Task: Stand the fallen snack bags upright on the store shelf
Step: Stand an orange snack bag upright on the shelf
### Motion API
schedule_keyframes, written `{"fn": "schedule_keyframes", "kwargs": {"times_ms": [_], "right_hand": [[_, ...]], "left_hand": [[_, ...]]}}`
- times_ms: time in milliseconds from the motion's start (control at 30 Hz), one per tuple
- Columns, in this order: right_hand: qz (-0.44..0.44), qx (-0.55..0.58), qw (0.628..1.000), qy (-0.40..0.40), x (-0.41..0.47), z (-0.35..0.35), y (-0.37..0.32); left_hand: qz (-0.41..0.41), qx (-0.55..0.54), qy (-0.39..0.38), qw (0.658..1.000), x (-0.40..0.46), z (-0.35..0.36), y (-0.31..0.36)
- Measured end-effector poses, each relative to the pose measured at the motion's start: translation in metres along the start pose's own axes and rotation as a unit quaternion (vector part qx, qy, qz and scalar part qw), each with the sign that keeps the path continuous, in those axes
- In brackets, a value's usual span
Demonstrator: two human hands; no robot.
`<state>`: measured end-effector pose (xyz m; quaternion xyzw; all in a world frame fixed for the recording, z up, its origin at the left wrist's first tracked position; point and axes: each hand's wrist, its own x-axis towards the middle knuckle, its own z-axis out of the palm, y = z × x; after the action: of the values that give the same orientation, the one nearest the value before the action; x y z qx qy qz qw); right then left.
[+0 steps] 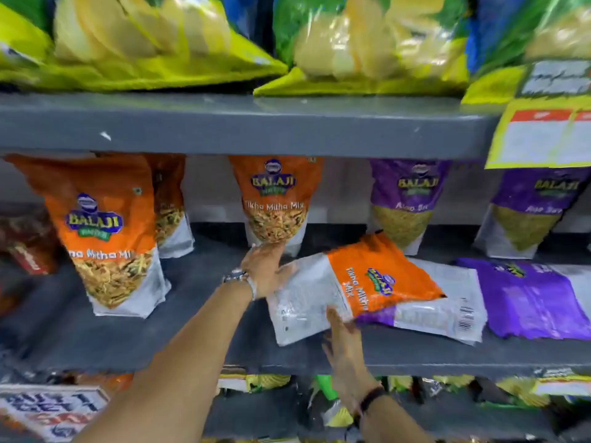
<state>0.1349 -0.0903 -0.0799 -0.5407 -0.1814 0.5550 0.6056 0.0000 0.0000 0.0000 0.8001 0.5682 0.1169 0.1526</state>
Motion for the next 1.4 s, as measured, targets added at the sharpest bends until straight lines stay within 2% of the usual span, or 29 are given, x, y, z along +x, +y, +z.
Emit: {"fn": "schedule_keyframes", "kwargs": {"times_ms": [100,200,367,433,533,633,733,867,933,1067,1133,1233,1333,1400], "right_hand": [[0.036,0.045,0.998,-0.011,0.004,0.013,0.004],[0.021,0.051,0.998,0.006,-0.005,0.016,0.001],[-0.079,-0.037,0.996,0.015,-0.02,0.02,0.0],[-0.127,-0.084,0.988,0.0,-0.024,0.019,-0.003],[-0.197,-0.172,0.963,-0.063,-0.016,0.018,-0.016],[-0.229,-0.252,0.925,-0.166,0.014,0.028,-0.038],[-0.215,-0.291,0.892,-0.271,0.047,0.047,-0.053],[-0.201,-0.335,0.865,-0.314,0.075,0.059,-0.046],[-0.197,-0.339,0.865,-0.311,0.077,0.06,-0.041],[-0.195,-0.337,0.863,-0.321,0.058,0.05,-0.04],[-0.205,-0.314,0.872,-0.313,0.043,0.038,-0.041],[-0.197,-0.251,0.906,-0.279,0.044,0.033,-0.041],[-0.146,-0.255,0.915,-0.277,0.06,0.061,-0.038],[-0.109,-0.263,0.91,-0.3,0.069,0.077,-0.032]], "left_hand": [[-0.052,-0.113,-0.104,0.987,0.025,0.009,-0.014],[-0.066,-0.195,-0.203,0.957,0.038,0.012,-0.018],[-0.04,-0.26,-0.207,0.942,0.028,0.003,-0.041],[-0.022,-0.331,-0.185,0.925,0.016,0.003,-0.053],[-0.003,-0.42,-0.141,0.897,0.0,0.001,-0.069],[-0.037,-0.424,-0.039,0.904,-0.015,0.002,-0.083],[-0.11,-0.438,0.072,0.889,-0.027,0.013,-0.091],[-0.165,-0.385,0.148,0.896,-0.037,0.034,-0.091],[-0.162,-0.379,0.162,0.897,-0.039,0.039,-0.092],[-0.128,-0.399,0.135,0.898,-0.032,0.039,-0.111],[-0.139,-0.418,0.197,0.876,-0.027,0.04,-0.119],[-0.155,-0.454,0.302,0.823,-0.029,0.043,-0.118],[-0.12,-0.516,0.308,0.791,-0.045,0.051,-0.105],[-0.072,-0.531,0.275,0.798,-0.056,0.058,-0.094]]}}
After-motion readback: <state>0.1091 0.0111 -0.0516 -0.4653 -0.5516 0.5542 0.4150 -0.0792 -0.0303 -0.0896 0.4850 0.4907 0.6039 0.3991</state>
